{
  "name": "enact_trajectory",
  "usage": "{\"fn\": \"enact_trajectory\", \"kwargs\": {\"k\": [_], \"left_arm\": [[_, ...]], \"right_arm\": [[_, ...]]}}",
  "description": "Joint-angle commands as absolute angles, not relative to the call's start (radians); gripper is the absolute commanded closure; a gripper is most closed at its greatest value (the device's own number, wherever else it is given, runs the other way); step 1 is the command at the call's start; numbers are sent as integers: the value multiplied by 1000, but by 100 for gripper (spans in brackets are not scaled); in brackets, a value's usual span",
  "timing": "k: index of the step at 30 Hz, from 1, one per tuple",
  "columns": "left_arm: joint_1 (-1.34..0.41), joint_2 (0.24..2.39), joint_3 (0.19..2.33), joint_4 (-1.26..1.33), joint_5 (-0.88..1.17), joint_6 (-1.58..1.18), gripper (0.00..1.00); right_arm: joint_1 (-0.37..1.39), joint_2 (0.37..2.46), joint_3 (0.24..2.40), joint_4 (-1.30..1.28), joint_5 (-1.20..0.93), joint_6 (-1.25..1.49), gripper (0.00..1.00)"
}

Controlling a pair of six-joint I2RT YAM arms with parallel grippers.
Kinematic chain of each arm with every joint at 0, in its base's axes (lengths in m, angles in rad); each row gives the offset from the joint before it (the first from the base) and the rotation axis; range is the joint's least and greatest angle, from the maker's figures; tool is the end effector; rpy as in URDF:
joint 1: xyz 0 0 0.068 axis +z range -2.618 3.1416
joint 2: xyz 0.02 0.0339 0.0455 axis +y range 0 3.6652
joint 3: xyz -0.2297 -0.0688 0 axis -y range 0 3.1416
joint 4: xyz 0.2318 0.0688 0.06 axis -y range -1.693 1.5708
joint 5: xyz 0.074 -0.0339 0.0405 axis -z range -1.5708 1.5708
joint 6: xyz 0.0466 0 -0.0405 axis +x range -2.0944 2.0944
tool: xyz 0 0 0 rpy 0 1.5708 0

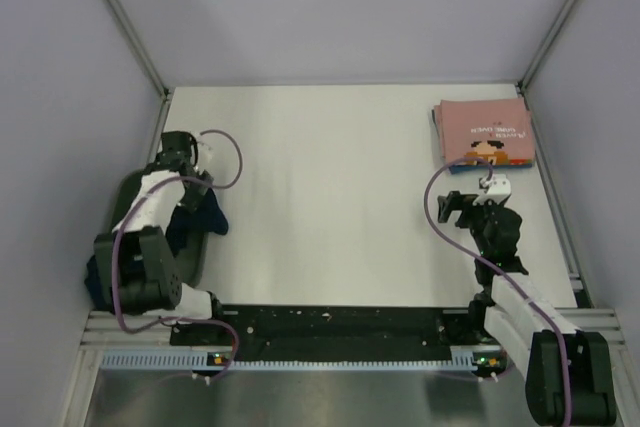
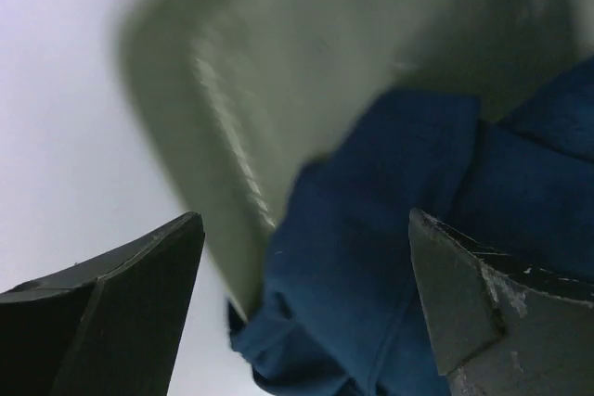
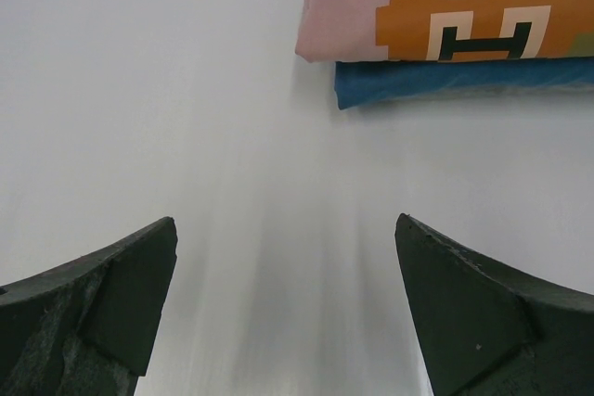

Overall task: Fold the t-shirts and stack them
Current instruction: Grab crumpled tshirt from bin with the left arm

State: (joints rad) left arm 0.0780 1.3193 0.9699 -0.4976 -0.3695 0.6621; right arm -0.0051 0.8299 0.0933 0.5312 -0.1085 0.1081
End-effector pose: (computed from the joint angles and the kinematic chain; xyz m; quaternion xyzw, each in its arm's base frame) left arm 0.2768 0.0385 0.2250 0.2024 0.8991 0.2860 0.2623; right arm 0.1948 0.0041 0.1472 0.0097 0.7754 0.0744 0.6270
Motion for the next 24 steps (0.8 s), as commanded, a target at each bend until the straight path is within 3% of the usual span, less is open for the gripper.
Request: {"fn": "enact_trajectory", "kwargs": {"k": [1,5,6,7,9,10,15,20,24], "left_arm": [[207,1498,1037,-753,-301,655,4],[261,1589,1009,-686,-258,684,3],[273,1615,1023,-692,-247,684,8],[284,1640,1037,-707,-226,683,23],[293,1658,1060,-741,-209,680,90],[291,1654,1060,-744,-210,678,100],[293,1527,1049,-729,-213,693,100],[279,1254,1162,-710,-198,680,100],[224,1071,1394,-811,166,664,100]], "right_arm": [[-11,836,123,568,-123,112,1],[-11,844,129,565,-126,110,1],[-11,845,129,566,-127,110,1],[-11,847,129,566,-127,112,1],[-11,839,124,565,-126,112,1],[-11,831,121,566,-124,110,1],[-11,810,110,563,-110,115,1],[-11,804,120,539,-104,117,1],[-11,779,152,483,-130,124,1]]}}
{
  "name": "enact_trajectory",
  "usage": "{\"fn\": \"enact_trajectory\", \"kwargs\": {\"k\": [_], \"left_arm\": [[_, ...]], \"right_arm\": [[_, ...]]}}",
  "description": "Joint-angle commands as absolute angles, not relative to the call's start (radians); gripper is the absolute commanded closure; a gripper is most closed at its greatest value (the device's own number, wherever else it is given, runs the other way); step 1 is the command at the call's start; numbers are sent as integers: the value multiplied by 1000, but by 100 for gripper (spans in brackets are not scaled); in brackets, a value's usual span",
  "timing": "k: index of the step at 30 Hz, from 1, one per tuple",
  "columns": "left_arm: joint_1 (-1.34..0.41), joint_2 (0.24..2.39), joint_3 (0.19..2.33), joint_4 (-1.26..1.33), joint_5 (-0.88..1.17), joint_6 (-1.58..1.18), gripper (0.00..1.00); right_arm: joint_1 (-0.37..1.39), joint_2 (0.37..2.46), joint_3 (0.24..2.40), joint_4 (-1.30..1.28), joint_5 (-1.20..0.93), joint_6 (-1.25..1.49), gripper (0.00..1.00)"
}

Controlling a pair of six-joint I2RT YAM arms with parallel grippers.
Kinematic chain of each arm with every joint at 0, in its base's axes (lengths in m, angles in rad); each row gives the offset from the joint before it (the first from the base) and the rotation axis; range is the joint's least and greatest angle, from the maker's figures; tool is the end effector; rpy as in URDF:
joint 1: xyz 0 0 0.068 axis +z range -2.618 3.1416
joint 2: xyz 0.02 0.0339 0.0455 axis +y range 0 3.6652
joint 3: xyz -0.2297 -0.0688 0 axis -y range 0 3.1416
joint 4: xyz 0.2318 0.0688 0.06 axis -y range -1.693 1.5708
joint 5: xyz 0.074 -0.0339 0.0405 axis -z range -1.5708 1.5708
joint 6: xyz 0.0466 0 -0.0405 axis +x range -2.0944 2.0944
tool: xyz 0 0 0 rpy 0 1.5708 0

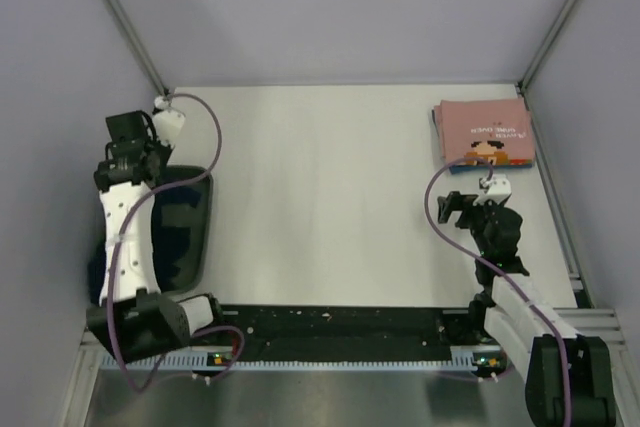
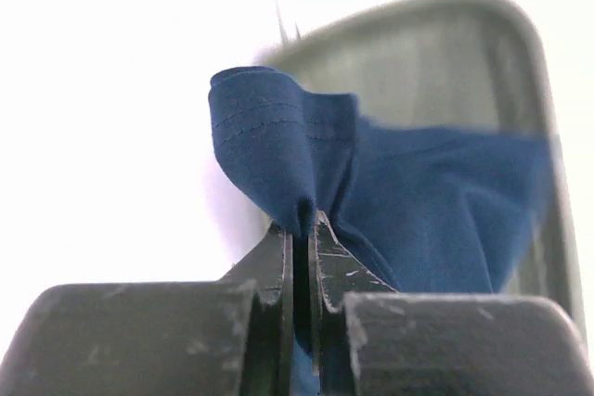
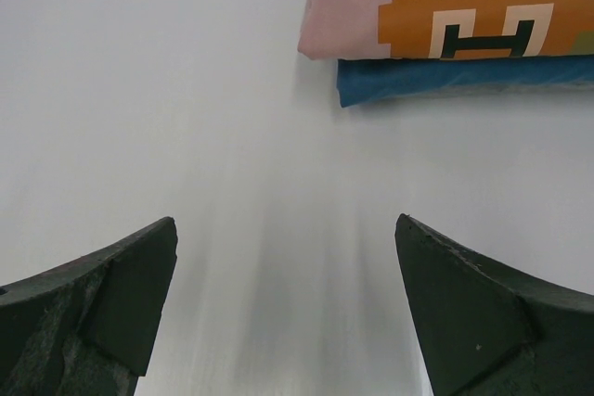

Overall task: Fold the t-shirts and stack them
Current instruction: Grab crumpled tshirt from bin with the left arm, then move the tshirt to the center of the board

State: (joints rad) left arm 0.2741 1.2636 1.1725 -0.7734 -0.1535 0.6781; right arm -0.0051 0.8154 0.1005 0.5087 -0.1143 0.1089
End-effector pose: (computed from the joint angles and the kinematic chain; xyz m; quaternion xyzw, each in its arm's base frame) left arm 0.2529 0.0785 0.2798 0.1617 0.9218 0.2220 0.2735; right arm 0.1947 0.0043 0.1494 0.0082 0.7757 0.0769 0.6264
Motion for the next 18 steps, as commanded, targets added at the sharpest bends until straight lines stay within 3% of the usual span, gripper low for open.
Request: {"fn": "enact_trajectory", "kwargs": {"k": [1,4,8,14,18], "left_arm": [[200,1028,1438,-831,270,660,100],[8,971,1560,-868,418,629,100],[-233,1086,1727,-969,537,525,100],[-504,1308,1726,-856,442,476,100],[-586,1558,1791,-819,449,440,100]], "right_arm": [[-11,766,158,474,-146,126,1],[-11,720,170,453,-182,135,1],[-11,652,218,405,-285,182,1],[-11,620,455,210,-529,222,1],[-11,655,601,13,-487,219,1]]}}
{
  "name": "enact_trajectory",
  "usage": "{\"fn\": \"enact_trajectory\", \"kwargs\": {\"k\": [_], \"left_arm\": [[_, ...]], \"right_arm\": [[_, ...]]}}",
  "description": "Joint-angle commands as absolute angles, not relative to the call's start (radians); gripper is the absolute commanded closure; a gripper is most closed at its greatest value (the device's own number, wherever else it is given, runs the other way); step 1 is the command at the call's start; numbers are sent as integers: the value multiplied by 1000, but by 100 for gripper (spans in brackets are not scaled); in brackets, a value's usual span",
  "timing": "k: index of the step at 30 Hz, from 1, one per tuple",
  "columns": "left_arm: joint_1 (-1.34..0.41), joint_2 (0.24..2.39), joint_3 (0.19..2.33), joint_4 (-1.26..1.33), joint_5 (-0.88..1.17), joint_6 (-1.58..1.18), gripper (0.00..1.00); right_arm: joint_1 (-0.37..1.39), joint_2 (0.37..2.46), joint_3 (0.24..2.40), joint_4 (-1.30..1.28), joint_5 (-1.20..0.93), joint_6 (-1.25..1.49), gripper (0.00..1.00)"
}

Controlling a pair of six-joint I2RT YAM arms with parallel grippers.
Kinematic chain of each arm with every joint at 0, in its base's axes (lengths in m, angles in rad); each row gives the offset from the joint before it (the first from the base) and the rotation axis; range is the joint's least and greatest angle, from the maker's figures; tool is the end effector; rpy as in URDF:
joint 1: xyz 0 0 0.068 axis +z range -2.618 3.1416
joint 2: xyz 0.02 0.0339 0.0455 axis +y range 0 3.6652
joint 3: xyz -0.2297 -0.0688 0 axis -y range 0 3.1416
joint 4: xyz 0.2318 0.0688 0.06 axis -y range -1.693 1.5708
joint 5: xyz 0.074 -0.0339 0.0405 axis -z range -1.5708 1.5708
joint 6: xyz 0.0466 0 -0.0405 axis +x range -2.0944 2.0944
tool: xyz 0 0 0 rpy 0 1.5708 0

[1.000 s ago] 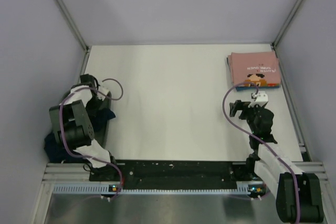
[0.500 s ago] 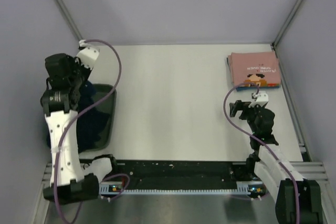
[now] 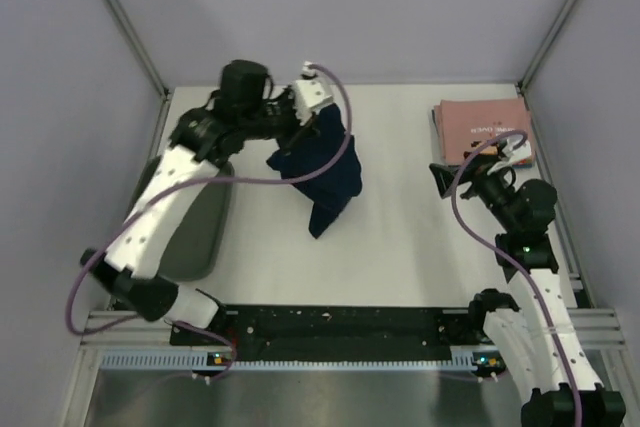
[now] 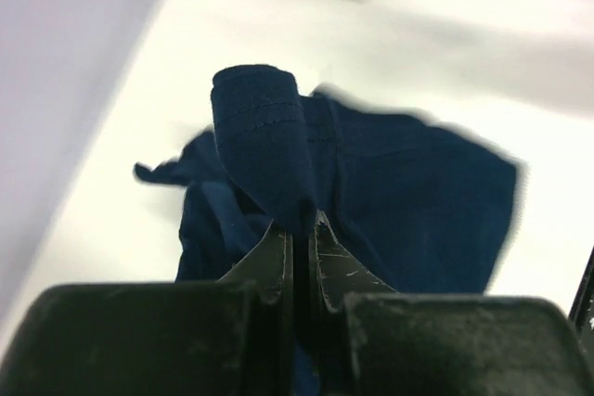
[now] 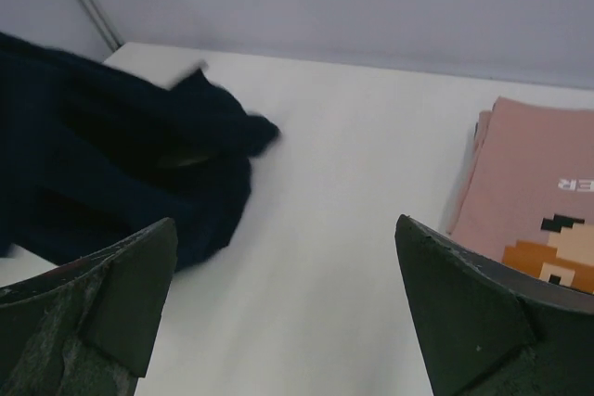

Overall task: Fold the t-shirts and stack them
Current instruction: Move the tshirt to the center of the board

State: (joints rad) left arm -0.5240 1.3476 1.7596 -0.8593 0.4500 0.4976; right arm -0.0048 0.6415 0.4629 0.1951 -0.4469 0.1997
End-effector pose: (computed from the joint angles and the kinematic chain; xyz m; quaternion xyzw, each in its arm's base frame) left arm 0.2168 -0.1487 0.4351 0.5070 0.6616 -0.1957 0.5167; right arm 0.1908 0.0192 0.2707 -0.0874 0.6964 0.2223 0.6768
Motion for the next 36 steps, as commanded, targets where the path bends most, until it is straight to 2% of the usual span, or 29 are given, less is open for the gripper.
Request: {"fn": "enact_trajectory", "kwargs": {"k": [1,6,9,12,17,18,19,20,21,25,28,33,34,36], "left_arm": [[-600,1631,1821,-834,466,440,100],[-572,1883,1989,-891,472,362,100],[-505,1869,1971,-798,518,260,100],[-444,1763,1858,-659,480,181,100],[-281,1617,1709,-589,381,54,100],[-231,1589,1675,-598,387,51,95],[-182,1556,1642,-607,405,54,72],[-111,1517,1590,-612,425,60,29],[-72,1485,1545,-615,439,86,2],[-6,1321,1369,-629,408,233,1],[31,1183,1316,-621,351,317,1],[40,1048,1298,-667,325,431,1],[40,1049,1314,-708,325,439,1],[41,1048,1331,-752,333,452,1]], "right_arm": [[-11,670,638,-53,-459,215,1],[-11,759,732,-225,-457,164,1],[-6,784,720,-259,-526,190,6],[157,787,649,-236,-479,192,12],[528,898,558,-98,-281,172,12],[598,951,575,-101,-214,155,12],[645,997,603,-101,-156,140,12],[690,1073,632,-101,-123,138,12],[718,1138,659,-97,-109,135,12],[826,1385,793,-75,-62,88,11],[871,1570,911,-87,-31,9,11],[873,1788,1076,-98,-110,23,19],[873,1821,1103,-101,-135,49,27],[874,1882,1150,-129,-152,83,63]]}}
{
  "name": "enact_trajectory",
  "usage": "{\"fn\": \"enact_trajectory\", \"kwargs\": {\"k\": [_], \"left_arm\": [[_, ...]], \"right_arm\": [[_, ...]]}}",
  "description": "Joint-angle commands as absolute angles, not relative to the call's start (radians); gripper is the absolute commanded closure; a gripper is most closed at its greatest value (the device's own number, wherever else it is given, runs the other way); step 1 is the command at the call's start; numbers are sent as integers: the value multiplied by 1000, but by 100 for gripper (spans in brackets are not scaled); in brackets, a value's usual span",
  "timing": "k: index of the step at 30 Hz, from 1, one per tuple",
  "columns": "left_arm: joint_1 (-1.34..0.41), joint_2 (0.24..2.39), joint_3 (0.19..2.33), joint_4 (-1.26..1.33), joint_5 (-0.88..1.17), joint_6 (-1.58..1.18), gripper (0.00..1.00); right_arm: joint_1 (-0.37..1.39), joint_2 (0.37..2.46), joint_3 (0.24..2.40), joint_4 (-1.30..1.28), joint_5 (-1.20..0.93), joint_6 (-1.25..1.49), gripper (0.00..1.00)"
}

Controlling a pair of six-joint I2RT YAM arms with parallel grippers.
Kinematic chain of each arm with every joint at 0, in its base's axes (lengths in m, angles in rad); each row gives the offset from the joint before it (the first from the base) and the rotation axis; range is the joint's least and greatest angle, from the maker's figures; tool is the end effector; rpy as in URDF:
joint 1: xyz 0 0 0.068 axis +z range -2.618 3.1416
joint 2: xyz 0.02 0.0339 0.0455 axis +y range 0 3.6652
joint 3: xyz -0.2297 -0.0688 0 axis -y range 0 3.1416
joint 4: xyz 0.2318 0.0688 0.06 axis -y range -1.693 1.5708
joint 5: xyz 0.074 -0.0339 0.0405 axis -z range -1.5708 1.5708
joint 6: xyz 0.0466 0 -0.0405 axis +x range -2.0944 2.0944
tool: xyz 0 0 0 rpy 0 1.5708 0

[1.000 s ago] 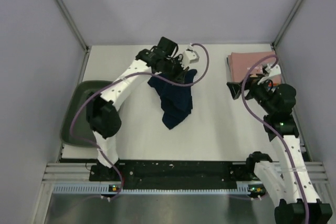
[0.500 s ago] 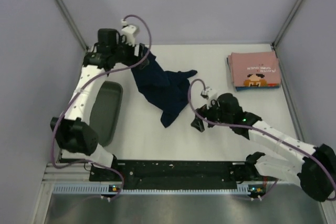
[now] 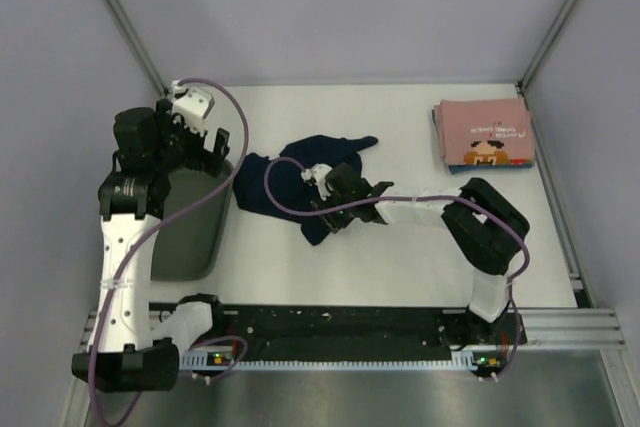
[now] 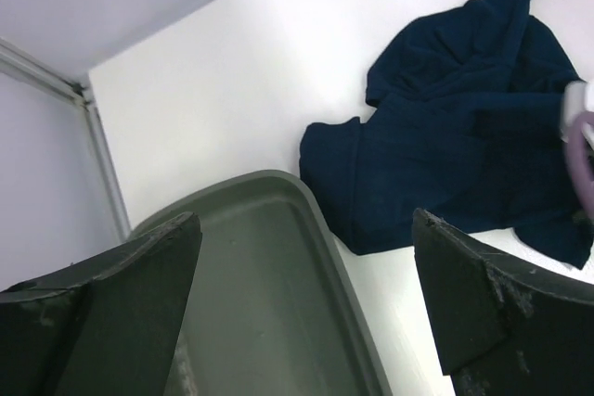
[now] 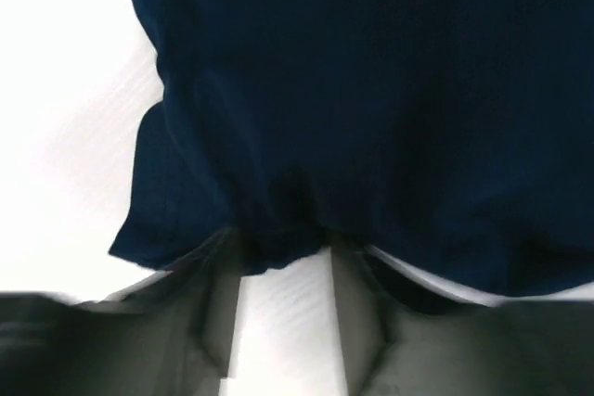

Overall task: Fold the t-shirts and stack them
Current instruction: Flatten out the tshirt

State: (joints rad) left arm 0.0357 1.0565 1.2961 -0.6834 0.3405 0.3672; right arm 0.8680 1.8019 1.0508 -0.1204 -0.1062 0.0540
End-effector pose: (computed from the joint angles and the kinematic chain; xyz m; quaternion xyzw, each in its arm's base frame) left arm 0.2249 -0.0075 0.3761 0.2267 0.8068 -0.0350 0.5444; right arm 0.2292 0.2782 0.1307 -0.3881 0.8543 0.1968 0.2842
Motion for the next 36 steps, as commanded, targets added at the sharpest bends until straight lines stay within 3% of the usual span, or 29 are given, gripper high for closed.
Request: {"fn": "enact_trajectory", "kwargs": {"k": [1,2,4,8,10,12,16,22,26,36], "left_arm": [[41,1043,1330,-759,351,459,1],[43,1037,1328,-768,376,468,3],[40,1034,1328,-805,451,497,14],[12,1048,1286,-893,723,655,50],[-44,1051,1240,-893,765,704,55],[-122,1057,1183,-852,711,736,50],[-323,1098,1076,-781,627,834,24],[-518,1178,1032,-703,773,917,12],[-578,1221,1043,-678,793,936,9],[-493,1175,1310,-798,666,879,8]], "right_arm": [[873,1893,1157,-139,-135,92,84],[871,1878,1151,-146,-117,98,100],[855,1804,1109,-143,-107,101,100],[784,1526,1065,-218,-175,71,100],[764,1374,1072,-297,-182,11,100],[738,1242,1087,-357,-225,-41,100],[657,1082,1103,-406,-377,-75,100],[542,1081,1140,-452,-466,-78,100],[526,1127,1296,-477,-497,-64,100],[526,1314,2096,-571,-499,-6,100]]}}
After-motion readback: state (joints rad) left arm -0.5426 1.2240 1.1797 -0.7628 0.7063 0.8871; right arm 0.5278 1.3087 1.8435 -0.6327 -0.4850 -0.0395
